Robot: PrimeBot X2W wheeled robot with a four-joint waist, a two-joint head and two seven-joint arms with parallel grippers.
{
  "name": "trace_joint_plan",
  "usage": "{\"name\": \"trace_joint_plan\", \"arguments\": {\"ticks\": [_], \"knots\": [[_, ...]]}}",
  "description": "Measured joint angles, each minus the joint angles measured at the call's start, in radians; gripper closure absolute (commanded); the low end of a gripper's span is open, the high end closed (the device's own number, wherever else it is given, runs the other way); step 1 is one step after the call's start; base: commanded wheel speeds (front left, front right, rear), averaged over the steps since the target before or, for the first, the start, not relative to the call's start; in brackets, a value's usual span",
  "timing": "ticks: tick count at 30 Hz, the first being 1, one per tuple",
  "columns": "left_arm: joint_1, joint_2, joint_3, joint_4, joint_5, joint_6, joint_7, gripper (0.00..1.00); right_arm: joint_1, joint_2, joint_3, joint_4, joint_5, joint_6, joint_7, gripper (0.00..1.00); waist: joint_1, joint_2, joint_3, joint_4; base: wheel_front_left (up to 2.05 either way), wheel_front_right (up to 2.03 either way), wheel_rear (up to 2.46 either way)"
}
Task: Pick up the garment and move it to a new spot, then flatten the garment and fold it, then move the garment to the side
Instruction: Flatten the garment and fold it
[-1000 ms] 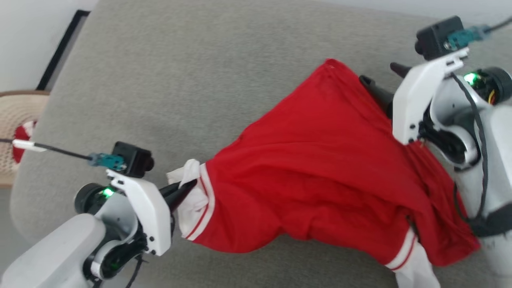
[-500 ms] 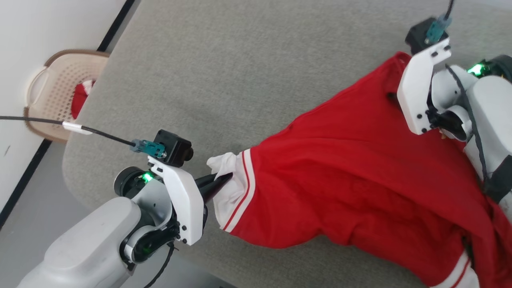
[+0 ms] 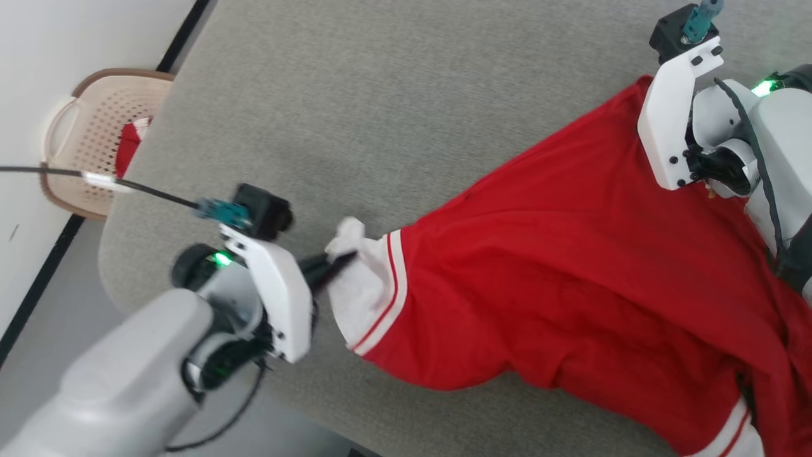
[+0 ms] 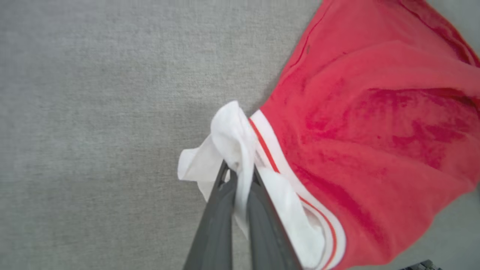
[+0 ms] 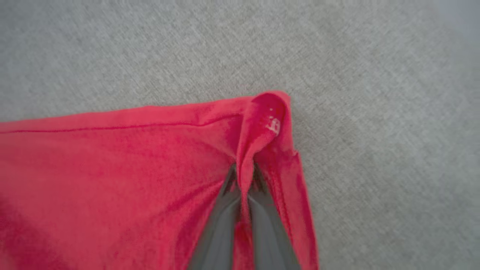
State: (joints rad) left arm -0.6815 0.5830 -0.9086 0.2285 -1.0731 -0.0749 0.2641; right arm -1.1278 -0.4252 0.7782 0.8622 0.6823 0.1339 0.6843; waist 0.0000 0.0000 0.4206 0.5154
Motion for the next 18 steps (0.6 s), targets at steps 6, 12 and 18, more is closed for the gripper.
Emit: {"name": "trace_joint_plan", "arguments": {"ticks": [6, 12, 18], "knots": [[-0.037, 0.088, 0.045, -0.013, -0.004, 0.014, 0.012, 1.00, -0.017, -0.056, 0.078, -0.089, 0.052, 0.000, -0.038, 1.00, 0.0000, 0.0000, -0.020, -0.052, 0.00, 0.00, 0.00], [-0.094, 0.179, 0.080, -0.060, 0.002, 0.043, 0.062, 1.00, -0.057, -0.116, 0.081, -0.169, 0.104, -0.003, -0.088, 1.00, 0.0000, 0.0000, -0.042, -0.112, 0.00, 0.00, 0.00], [-0.192, 0.260, 0.117, -0.095, 0.020, 0.063, 0.134, 1.00, -0.071, -0.155, 0.049, -0.250, 0.133, -0.003, -0.130, 1.00, 0.0000, 0.0000, -0.075, -0.187, 0.00, 0.00, 0.00]]}}
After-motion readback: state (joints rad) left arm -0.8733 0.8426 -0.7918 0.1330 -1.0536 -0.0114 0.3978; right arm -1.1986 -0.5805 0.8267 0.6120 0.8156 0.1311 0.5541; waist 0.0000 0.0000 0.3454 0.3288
